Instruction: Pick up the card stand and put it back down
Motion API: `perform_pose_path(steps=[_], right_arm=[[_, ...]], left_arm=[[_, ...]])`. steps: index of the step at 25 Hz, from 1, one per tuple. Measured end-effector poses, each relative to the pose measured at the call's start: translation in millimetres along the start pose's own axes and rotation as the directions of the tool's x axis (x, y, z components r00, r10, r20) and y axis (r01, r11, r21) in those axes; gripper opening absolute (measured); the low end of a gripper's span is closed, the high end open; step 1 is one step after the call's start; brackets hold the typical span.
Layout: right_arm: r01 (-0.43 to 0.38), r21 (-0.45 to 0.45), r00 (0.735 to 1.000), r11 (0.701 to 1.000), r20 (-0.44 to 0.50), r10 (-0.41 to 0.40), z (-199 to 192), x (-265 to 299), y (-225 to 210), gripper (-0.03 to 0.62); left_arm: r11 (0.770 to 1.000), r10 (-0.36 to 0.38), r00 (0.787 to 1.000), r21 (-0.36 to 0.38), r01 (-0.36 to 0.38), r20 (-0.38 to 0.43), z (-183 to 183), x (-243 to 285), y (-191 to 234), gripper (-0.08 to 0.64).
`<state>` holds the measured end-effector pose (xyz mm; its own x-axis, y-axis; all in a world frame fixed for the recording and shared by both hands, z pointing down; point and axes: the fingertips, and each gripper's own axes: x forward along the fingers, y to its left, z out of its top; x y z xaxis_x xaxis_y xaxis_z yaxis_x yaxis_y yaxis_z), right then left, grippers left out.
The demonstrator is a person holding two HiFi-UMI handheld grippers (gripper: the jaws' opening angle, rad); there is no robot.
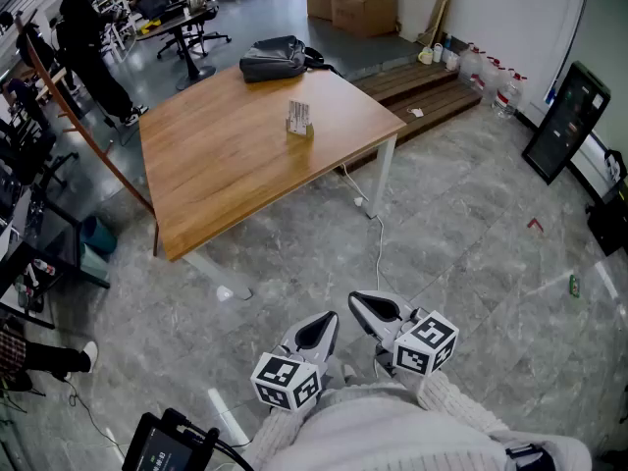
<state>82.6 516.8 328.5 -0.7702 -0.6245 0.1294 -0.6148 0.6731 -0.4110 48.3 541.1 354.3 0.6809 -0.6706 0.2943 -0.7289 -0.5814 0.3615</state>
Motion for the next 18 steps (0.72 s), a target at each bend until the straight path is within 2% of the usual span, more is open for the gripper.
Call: perform_pose_path(steps=[4,7,13,18], right_arm=[[-0.021,0.012,0.999,1.0,-0.026,0.021,-5,10,-11,0.0],[-0.033,0.007,0.999,0.999,-0.012,0.033,7,22,-21,0.0],[0.01,0.0,1.0,1.0,0.016,-0.01,35,73,-76,0.0],[0.026,-0.011,1.0,1.0,0.017,-0.026,65,139,-117,0.0]], left_arm=[[1.0,-0.011,1.0,0.023,0.011,0.0,8,17,7,0.008],[1.0,-0.007,1.0,0.021,0.007,0.01,21,29,22,0.008],[0.999,-0.026,1.0,0.044,0.026,0.002,52,78,76,0.008],[0.997,-0.065,0.998,0.047,0.064,0.007,96,119,130,0.008]])
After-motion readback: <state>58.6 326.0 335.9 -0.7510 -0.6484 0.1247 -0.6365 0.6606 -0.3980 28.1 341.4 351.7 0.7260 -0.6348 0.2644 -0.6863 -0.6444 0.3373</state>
